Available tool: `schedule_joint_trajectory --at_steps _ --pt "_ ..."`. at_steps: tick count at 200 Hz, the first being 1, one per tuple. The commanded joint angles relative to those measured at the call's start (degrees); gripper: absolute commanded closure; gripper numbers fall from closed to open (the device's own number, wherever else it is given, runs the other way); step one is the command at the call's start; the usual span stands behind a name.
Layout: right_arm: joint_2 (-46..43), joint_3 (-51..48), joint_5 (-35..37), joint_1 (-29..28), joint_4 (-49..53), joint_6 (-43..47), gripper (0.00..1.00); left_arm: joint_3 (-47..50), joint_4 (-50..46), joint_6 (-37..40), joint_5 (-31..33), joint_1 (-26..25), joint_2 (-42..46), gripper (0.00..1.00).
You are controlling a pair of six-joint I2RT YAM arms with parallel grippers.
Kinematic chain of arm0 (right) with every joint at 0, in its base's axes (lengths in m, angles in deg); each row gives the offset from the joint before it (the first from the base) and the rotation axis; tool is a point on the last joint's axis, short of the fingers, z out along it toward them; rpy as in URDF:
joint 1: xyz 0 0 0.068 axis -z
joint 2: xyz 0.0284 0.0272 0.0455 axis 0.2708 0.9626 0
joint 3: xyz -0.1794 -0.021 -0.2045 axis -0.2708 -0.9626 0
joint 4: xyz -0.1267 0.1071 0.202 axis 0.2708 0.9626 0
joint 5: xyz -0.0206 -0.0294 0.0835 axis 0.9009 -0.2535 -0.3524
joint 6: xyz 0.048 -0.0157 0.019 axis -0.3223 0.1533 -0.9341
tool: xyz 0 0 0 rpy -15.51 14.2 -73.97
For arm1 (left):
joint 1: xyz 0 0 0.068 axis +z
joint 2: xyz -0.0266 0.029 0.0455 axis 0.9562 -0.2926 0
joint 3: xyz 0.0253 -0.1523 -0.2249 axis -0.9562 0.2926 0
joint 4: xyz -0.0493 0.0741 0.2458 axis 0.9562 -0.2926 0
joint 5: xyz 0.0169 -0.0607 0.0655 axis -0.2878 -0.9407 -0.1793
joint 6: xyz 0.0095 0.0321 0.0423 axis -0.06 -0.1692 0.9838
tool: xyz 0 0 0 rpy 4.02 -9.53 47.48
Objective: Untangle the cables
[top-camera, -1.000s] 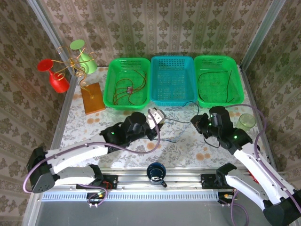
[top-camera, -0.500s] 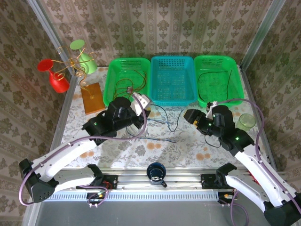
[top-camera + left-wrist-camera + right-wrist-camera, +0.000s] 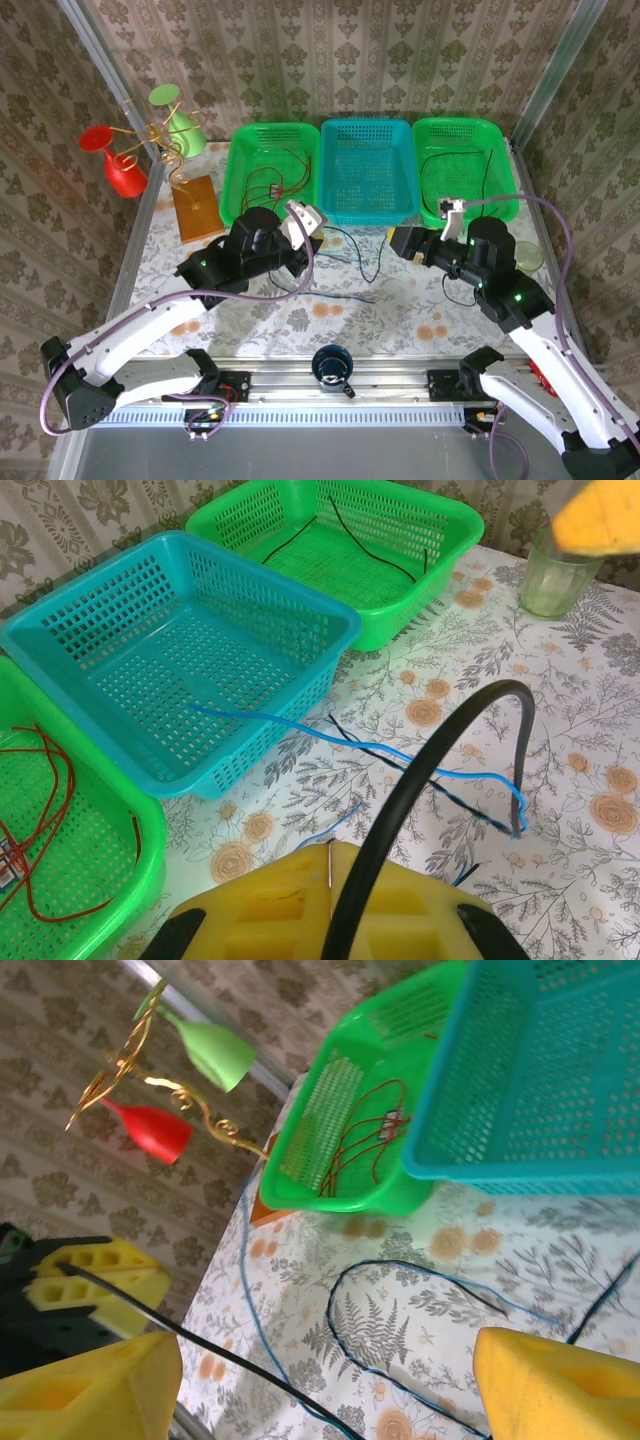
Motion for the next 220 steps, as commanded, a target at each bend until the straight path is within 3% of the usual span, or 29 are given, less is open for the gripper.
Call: schedule_joint_trajectory --at_steps 1,17,59,98,121,153,187,196,204,211,220 --pt "2.76 4.17 -6.38 -0.22 -1.11 8.35 0.25 -1.96 0.37 0.28 -1.32 -0.48 0.06 1.0" --pt "3.84 5.14 -10.36 -0.27 -2.77 12.58 0.3 -2.19 0.33 -0.57 -1.99 -0.46 -0.57 1.0" --pt "6.22 6.5 -14.09 -2.18 -4.58 20.77 0.28 -3.8 0.47 -3.04 -4.35 -0.51 -3.3 1.0" --pt "8.21 8.06 -7.43 -9.44 -0.48 30.1 0.28 -4.39 1.12 -4.02 -5.29 -0.51 -4.89 1.0" --pt "10.57 9.53 -4.52 -10.17 2.55 32.59 0.29 -4.37 1.76 -4.15 -5.47 -0.79 -5.07 1.0" --pt "13.4 11.05 -1.06 -11.31 3.74 35.91 0.37 -4.27 1.89 -4.2 -5.75 -1.31 -5.17 1.0" --pt "16.14 12.46 -1.16 -11.76 3.3 37.01 0.58 -3.9 1.99 -4.25 -5.73 -2.0 -5.0 1.0" --pt "16.68 12.89 -1.4 -11.77 3.59 37.19 0.75 -3.77 2.06 -4.42 -5.65 -2.09 -4.86 1.0" --pt "17.04 13.32 -1.67 -11.76 3.86 37.2 1.0 -3.71 2.06 -4.52 -5.56 -2.11 -4.73 1.0" --pt "17.2 13.62 -1.44 -11.76 4.29 37.0 1.0 -3.54 2.19 -4.89 -5.21 -2.18 -4.53 1.0" --pt "17.1 13.74 -1.26 -11.76 4.55 37.05 1.0 -3.1 2.76 -6.22 -3.61 -2.16 -4.14 0.87"
